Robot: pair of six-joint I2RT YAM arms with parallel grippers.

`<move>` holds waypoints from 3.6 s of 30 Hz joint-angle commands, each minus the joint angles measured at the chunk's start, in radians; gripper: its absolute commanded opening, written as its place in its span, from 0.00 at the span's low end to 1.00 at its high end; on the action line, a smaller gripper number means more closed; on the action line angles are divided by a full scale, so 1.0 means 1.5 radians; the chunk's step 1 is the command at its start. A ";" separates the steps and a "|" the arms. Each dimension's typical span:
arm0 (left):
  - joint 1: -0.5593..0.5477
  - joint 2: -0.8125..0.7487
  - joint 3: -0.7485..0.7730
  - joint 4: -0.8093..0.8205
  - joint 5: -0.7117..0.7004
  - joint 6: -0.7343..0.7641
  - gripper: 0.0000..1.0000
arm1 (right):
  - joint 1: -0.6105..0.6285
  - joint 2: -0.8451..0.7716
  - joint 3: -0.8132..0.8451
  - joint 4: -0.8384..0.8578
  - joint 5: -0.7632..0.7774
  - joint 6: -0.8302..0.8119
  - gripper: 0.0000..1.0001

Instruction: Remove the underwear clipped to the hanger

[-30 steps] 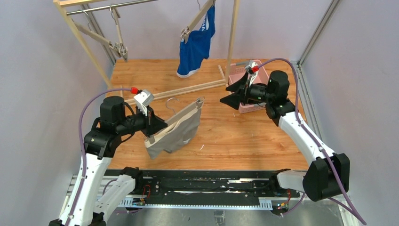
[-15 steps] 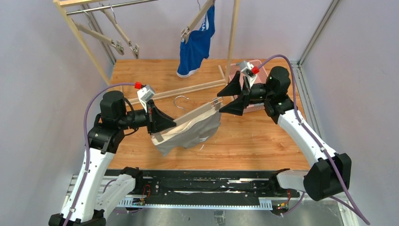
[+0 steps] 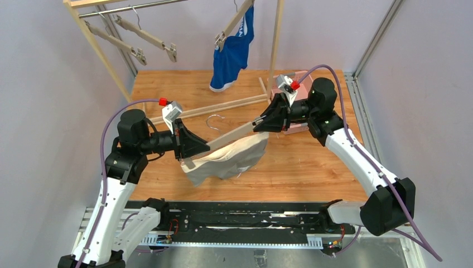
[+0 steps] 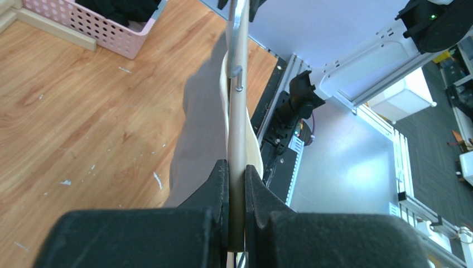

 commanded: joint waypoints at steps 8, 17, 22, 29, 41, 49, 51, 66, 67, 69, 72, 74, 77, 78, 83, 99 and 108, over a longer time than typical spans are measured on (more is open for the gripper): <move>-0.002 -0.003 -0.003 -0.011 -0.020 0.018 0.00 | 0.016 -0.002 0.027 -0.016 0.031 -0.016 0.70; -0.002 -0.023 0.007 0.060 -0.016 -0.030 0.00 | 0.015 -0.055 -0.049 0.056 0.163 -0.006 0.73; -0.002 -0.045 0.014 0.131 -0.043 -0.072 0.00 | 0.015 -0.109 -0.138 0.211 0.295 0.093 0.74; -0.006 -0.048 -0.011 0.239 -0.126 -0.127 0.00 | 0.039 -0.086 -0.219 0.523 0.383 0.304 0.69; -0.077 -0.020 -0.042 0.344 -0.230 -0.159 0.00 | 0.102 0.090 -0.154 0.823 0.450 0.495 0.69; -0.130 0.005 -0.050 0.362 -0.279 -0.143 0.00 | 0.131 0.120 -0.114 0.824 0.453 0.488 0.70; -0.137 0.009 -0.052 0.372 -0.289 -0.143 0.00 | 0.133 0.123 -0.106 0.823 0.454 0.490 0.69; -0.180 0.029 -0.065 0.415 -0.320 -0.162 0.00 | 0.145 0.167 -0.052 0.823 0.445 0.507 0.37; -0.182 0.030 -0.066 0.416 -0.321 -0.162 0.00 | 0.145 0.169 -0.049 0.823 0.444 0.509 0.30; -0.185 0.032 -0.067 0.417 -0.324 -0.162 0.00 | 0.147 0.173 -0.043 0.823 0.441 0.512 0.16; -0.188 0.034 -0.074 0.427 -0.327 -0.168 0.00 | 0.148 0.176 -0.032 0.824 0.435 0.520 0.01; -0.190 0.032 -0.078 0.429 -0.331 -0.171 0.00 | 0.149 0.177 -0.029 0.823 0.432 0.521 0.01; -0.190 0.028 -0.084 0.429 -0.345 -0.179 0.02 | 0.149 0.172 -0.035 0.823 0.434 0.515 0.00; -0.190 0.026 -0.086 0.429 -0.352 -0.185 0.09 | 0.149 0.168 -0.039 0.823 0.434 0.512 0.01; -0.190 0.015 -0.103 0.429 -0.363 -0.196 0.58 | 0.149 0.150 -0.047 0.821 0.432 0.508 0.01; -0.190 -0.068 -0.114 0.288 -0.377 -0.111 0.60 | 0.149 0.092 -0.060 0.757 0.432 0.454 0.01; -0.190 -0.076 -0.125 0.305 -0.369 -0.112 0.08 | 0.149 0.090 -0.069 0.757 0.432 0.456 0.00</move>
